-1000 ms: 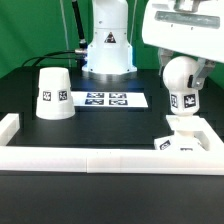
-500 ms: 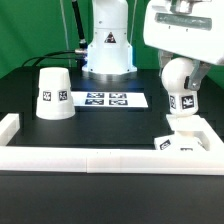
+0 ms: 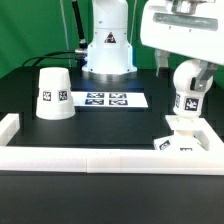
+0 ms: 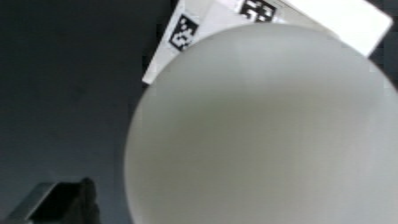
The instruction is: Assemble lamp
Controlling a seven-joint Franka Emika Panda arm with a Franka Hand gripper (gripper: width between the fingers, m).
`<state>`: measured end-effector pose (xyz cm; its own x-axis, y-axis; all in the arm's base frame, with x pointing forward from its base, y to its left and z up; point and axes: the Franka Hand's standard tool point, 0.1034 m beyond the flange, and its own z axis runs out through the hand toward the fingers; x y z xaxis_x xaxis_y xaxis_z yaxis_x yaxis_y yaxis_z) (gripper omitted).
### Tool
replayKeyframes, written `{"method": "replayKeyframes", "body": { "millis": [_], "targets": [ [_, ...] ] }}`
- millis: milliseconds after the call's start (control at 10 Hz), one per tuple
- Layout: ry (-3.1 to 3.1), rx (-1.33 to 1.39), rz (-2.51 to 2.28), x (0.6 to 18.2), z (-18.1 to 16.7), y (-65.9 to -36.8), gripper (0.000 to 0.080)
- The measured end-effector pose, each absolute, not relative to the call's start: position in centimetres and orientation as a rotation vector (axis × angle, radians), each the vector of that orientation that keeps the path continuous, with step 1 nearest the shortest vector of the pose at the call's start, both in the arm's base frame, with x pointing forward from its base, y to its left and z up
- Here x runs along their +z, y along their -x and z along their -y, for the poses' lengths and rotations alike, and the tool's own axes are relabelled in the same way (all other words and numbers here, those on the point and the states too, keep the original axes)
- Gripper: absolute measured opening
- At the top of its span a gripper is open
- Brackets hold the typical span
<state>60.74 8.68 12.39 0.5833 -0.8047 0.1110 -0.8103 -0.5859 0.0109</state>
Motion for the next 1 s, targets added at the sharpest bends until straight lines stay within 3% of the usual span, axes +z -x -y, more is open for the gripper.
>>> {"method": "replayKeyframes", "body": {
  "millis": [1000],
  "targets": [
    [-3.046,0.108,0.234,12.52,-9.47,-60.86,0.0699]
  ]
}}
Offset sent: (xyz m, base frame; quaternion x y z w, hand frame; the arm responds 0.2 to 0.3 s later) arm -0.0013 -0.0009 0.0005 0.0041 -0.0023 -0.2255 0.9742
